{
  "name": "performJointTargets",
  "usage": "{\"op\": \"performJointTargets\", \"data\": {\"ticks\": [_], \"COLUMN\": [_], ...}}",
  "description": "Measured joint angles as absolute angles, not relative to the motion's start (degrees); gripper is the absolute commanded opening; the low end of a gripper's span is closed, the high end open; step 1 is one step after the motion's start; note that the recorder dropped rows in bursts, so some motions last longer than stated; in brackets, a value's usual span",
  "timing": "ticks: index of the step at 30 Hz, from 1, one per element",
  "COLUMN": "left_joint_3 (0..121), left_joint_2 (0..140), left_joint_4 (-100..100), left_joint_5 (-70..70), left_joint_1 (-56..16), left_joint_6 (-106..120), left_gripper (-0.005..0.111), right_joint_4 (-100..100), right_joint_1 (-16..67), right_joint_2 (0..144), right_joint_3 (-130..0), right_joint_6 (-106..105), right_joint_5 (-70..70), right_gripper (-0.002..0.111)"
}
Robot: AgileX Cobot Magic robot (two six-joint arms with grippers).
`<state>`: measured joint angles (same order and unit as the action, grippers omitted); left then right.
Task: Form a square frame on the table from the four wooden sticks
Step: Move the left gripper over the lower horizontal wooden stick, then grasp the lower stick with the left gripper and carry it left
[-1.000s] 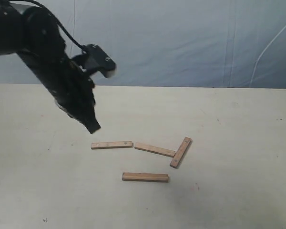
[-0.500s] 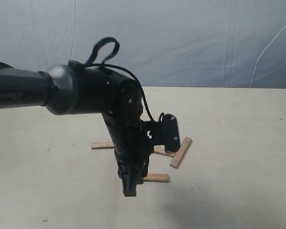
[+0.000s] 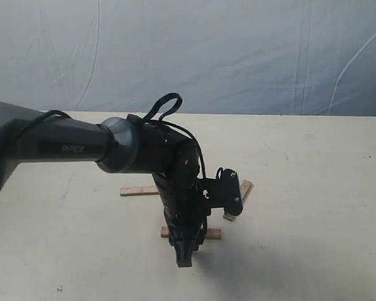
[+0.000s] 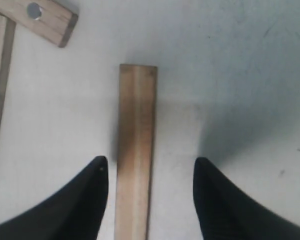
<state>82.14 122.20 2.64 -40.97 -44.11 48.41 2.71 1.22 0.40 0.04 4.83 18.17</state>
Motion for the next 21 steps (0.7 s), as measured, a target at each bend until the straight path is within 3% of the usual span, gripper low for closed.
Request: {"op": "performJointTargets", "data": {"ticks": [8,10,14,21], "left_joint_3": [89.6,90.9,91.8,92.3], "left_joint_2": [127.0,127.9,128.3,128.2], "left_joint_4": [5.8,7.2,8.0,9.1], "left_joint_5": [-49.7,-51.6,-52.2,-54.1], "left_joint_1": [-42.9,-42.1,-41.1,-39.8], "left_joint_6": [46.8,46.7,46.7,41.9], "left_gripper": [0.045,0.034,0.0,0.0], "right_joint_4": [2.7,2.7,2.5,2.4], "right_joint_1": [1.2,1.2,1.2,1.2], "right_joint_2": [0.4,0.4,0.4,0.4], "right_joint_3": [0.0,0.0,0.0,0.0], "right_joint_6": [4.8,4.8,4.8,4.8], "right_joint_5": [18.2,18.2,18.2,18.2], "right_gripper": [-0.001,-0.001,-0.001,-0.001]}}
